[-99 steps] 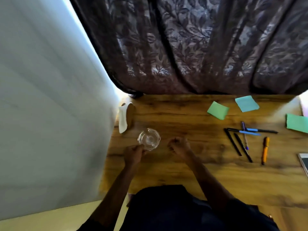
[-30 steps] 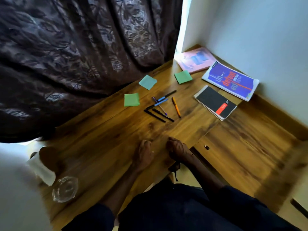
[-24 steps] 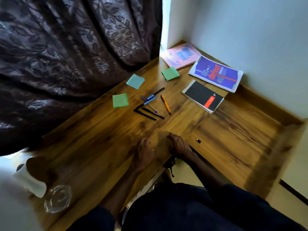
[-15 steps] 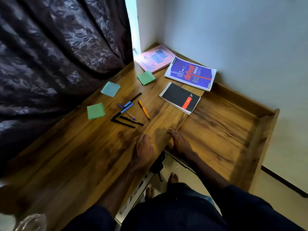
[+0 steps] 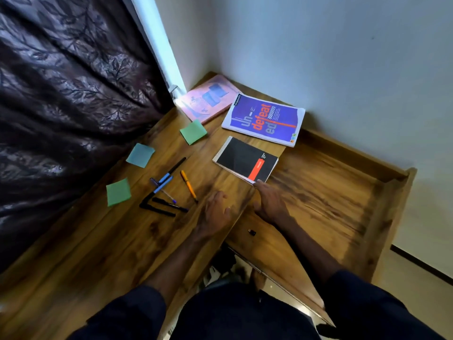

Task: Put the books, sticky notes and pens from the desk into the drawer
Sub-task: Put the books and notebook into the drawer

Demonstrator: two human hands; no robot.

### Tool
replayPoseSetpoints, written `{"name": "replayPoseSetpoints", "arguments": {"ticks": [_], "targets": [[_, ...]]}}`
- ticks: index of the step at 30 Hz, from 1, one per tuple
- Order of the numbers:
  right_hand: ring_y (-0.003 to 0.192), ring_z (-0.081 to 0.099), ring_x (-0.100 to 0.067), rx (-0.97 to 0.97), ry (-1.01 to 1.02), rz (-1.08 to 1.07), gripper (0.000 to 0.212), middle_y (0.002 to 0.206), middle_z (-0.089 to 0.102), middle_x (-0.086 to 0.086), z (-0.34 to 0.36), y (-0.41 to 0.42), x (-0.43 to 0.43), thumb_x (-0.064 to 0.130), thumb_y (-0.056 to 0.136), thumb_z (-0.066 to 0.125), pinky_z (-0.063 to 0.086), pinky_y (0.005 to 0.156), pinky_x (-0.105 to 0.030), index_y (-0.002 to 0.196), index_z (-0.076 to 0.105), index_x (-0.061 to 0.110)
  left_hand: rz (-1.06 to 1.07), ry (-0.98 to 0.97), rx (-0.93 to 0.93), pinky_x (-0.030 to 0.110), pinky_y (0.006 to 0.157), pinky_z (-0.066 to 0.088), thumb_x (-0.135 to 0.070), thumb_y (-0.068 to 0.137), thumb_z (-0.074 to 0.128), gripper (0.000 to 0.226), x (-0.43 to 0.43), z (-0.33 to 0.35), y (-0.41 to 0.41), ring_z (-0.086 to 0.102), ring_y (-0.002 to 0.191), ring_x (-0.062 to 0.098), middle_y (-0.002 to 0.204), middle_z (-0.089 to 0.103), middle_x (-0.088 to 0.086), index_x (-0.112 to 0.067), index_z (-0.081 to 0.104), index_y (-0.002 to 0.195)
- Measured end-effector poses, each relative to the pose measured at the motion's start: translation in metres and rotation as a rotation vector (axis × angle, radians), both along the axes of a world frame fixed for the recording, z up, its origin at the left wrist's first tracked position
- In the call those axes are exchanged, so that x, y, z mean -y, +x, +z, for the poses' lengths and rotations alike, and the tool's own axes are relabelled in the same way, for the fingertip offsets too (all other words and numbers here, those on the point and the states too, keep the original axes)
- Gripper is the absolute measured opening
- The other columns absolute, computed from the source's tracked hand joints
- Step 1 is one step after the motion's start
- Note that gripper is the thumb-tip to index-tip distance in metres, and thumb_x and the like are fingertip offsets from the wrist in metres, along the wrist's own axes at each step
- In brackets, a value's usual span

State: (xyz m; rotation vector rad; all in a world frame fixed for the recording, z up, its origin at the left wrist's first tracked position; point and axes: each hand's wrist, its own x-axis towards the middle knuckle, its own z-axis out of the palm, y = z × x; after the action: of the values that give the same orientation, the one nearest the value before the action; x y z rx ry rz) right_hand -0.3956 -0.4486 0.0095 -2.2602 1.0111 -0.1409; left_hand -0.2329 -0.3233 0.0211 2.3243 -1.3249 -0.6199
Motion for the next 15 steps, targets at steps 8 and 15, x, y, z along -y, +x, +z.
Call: {"name": "replayPoseSetpoints", "arguments": {"ticks": [8,15], "targets": [[0.121,0.055,-0.031,0.034,0.095,0.017,0.054,0.131,0.061,-0.015,0.006,0.041,-0.008,0.011,0.082,0.065,0.045,0.1,-0.038,0.135,0.054,0.007,0.147,0.029,-0.025,0.037,0.096,0.047,-0.012,0.082,0.069,0.032,0.009,0.0,0.027,0.06,0.113,0.028,0.118,0.064,0.011,-0.009,0.063,0.114],[0.137,0.044,-0.034,-0.001,0.114,0.167,0.058,0.147,0.049,-0.018,-0.006,0.092,-0.044,0.01,0.089,0.063,0.036,0.111,-0.037,0.144,0.045,0.002,0.226,0.013,-0.061,0.04,0.099,0.047,-0.009,0.084,0.07,0.034,-0.021,-0.01,0.058,0.059,0.115,0.029,0.12,0.064,0.011,-0.008,0.062,0.118]]}}
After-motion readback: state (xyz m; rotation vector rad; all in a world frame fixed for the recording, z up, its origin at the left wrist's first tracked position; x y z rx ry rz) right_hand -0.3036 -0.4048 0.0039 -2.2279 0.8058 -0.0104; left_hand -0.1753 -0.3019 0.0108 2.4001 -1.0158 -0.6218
